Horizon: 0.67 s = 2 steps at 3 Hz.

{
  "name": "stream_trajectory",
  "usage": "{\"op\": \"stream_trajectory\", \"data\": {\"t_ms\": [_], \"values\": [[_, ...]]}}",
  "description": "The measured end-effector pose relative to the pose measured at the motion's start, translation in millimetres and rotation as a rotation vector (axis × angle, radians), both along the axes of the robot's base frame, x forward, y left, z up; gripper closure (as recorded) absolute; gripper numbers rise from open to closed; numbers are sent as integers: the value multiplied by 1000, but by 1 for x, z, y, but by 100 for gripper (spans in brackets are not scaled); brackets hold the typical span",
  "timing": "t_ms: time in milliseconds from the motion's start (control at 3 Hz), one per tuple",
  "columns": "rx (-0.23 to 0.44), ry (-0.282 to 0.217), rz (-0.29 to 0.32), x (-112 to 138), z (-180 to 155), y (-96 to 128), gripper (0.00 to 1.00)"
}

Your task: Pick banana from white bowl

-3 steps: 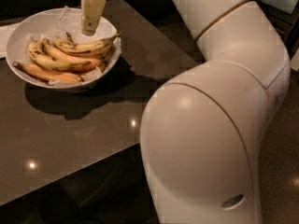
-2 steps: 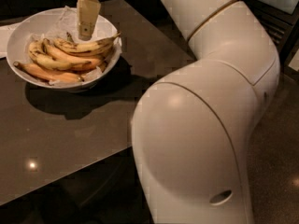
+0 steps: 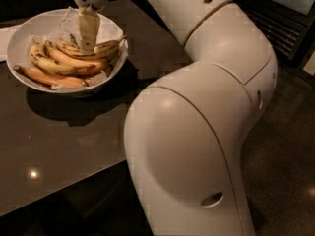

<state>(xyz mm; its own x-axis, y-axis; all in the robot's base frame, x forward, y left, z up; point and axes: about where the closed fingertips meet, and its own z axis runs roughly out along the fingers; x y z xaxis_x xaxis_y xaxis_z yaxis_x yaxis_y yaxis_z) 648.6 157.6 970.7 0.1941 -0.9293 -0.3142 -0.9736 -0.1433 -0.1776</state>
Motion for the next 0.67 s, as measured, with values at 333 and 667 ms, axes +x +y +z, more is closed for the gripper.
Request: {"op": "stream_trajectory", "data": {"t_ms": [333, 667], "values": [[-29, 14, -3, 3, -13, 4, 28], [-50, 31, -9, 7, -25, 6, 29]]}}
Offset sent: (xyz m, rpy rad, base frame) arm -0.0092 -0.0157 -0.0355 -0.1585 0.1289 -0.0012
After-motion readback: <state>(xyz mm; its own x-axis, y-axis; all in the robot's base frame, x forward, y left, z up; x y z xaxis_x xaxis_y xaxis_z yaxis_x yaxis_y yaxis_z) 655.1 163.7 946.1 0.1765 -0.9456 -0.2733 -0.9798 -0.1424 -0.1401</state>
